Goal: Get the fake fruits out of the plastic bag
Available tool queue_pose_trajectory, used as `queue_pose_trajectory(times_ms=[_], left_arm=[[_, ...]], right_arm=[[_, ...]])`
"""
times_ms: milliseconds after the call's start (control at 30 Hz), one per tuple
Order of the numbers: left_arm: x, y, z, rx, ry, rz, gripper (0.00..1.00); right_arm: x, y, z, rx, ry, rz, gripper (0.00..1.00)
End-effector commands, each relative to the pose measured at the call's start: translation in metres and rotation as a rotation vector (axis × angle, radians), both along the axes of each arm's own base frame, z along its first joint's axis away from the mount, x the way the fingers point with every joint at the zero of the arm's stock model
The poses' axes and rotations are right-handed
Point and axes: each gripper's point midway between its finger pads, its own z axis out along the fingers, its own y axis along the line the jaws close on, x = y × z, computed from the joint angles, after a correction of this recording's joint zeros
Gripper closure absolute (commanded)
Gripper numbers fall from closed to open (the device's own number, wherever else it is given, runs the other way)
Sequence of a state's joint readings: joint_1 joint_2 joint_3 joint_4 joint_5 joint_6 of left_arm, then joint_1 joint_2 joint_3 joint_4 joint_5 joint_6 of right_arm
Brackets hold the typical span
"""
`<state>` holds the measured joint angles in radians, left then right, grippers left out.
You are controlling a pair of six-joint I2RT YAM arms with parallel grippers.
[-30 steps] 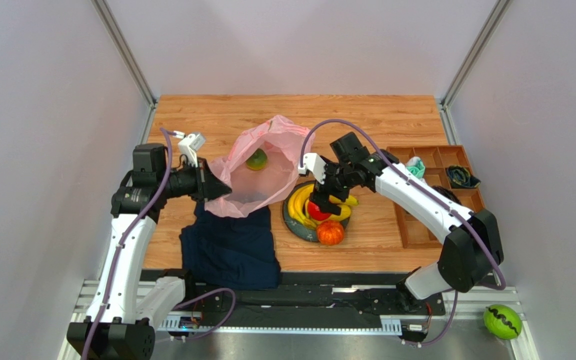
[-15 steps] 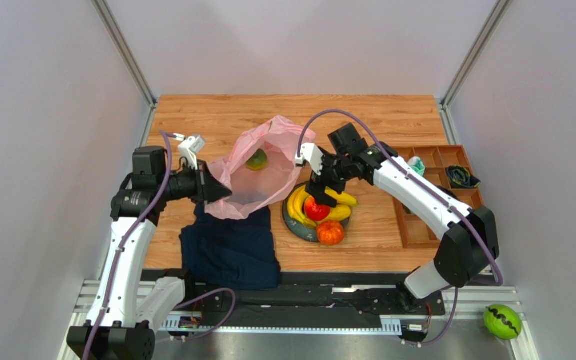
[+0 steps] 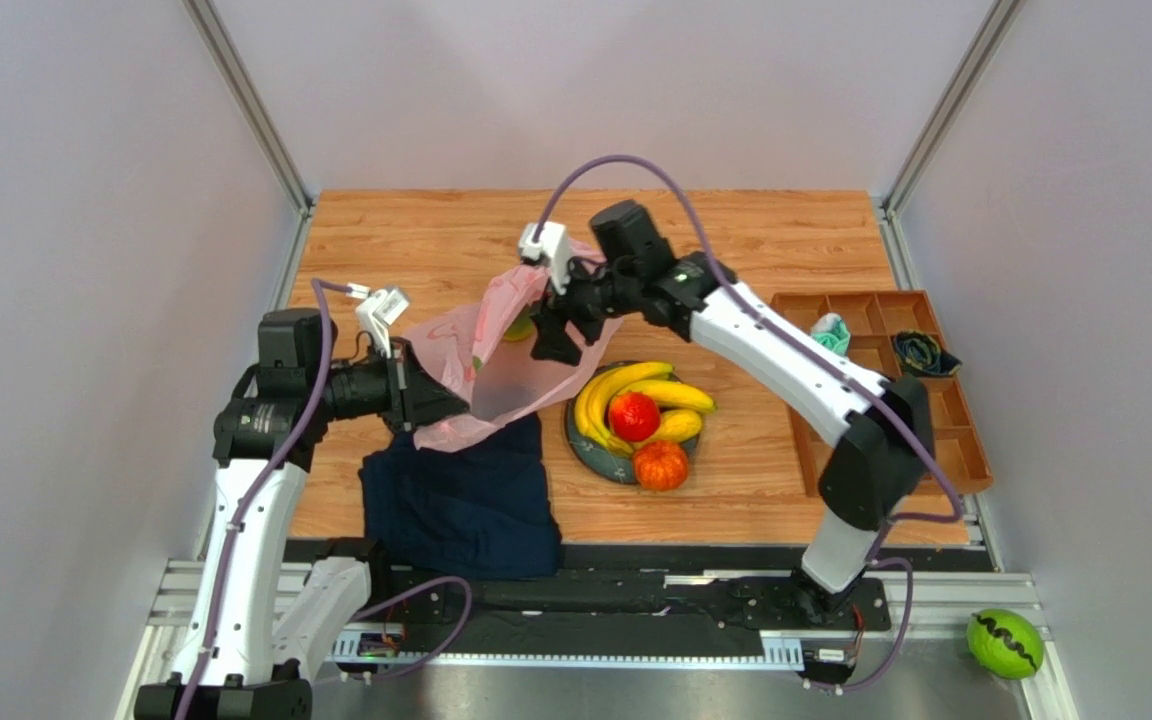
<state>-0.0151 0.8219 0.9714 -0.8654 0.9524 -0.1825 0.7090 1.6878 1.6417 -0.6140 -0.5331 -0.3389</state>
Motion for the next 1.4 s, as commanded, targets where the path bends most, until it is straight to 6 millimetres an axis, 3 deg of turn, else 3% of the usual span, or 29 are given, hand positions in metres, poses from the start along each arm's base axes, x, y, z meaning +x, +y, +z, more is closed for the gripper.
queue_pose_trajectory(times_ms=[0, 100, 167, 200, 367, 500, 733, 867, 1067, 1267, 1367], left_arm=[[-0.018, -0.003, 0.028, -0.033, -0.053, -0.034, 1.0], [-0.031, -0.002, 0.042, -0.019, -0.103, -0.04, 1.0], [-0.036, 0.003, 0.045, -0.002, -0.108, -0.017, 1.0], [-0.041, 0.004, 0.051, 0.005, -0.128, -0.018, 1.0], [-0.063, 0.009, 0.041, 0.065, -0.122, -0.037, 1.0], [-0.068, 0.01, 0.035, 0.068, -0.108, -0.043, 1.0], [-0.073, 0.009, 0.018, 0.057, -0.053, -0.046, 1.0], [-0.071, 0.009, 0.009, 0.042, -0.02, -0.037, 1.0], [-0.07, 0.009, 0.005, 0.035, -0.002, -0.035, 1.0], [-0.077, 0.012, 0.008, 0.066, -0.008, -0.038, 1.0], [-0.081, 0.011, 0.015, 0.056, 0.005, -0.051, 1.0]], right_arm=[[-0.006, 0.049, -0.035, -0.046, 0.074, 0.022, 0.34], [0.013, 0.062, -0.047, -0.08, 0.069, -0.065, 0.43], [0.033, 0.071, -0.06, -0.068, 0.077, -0.159, 0.43], [0.045, 0.071, -0.065, -0.079, 0.063, -0.21, 0.39], [0.08, 0.086, -0.089, -0.107, 0.034, -0.331, 0.15], [0.075, 0.095, -0.114, -0.143, 0.054, -0.333, 0.05], [0.033, 0.122, -0.137, -0.126, 0.166, -0.184, 0.04], [0.032, 0.138, -0.149, -0.125, 0.151, -0.188, 0.03], [0.048, 0.166, -0.179, -0.136, 0.119, -0.249, 0.03], [0.061, 0.193, -0.176, -0.04, 0.118, -0.275, 0.01], [0.058, 0.211, -0.169, 0.02, 0.141, -0.222, 0.0]])
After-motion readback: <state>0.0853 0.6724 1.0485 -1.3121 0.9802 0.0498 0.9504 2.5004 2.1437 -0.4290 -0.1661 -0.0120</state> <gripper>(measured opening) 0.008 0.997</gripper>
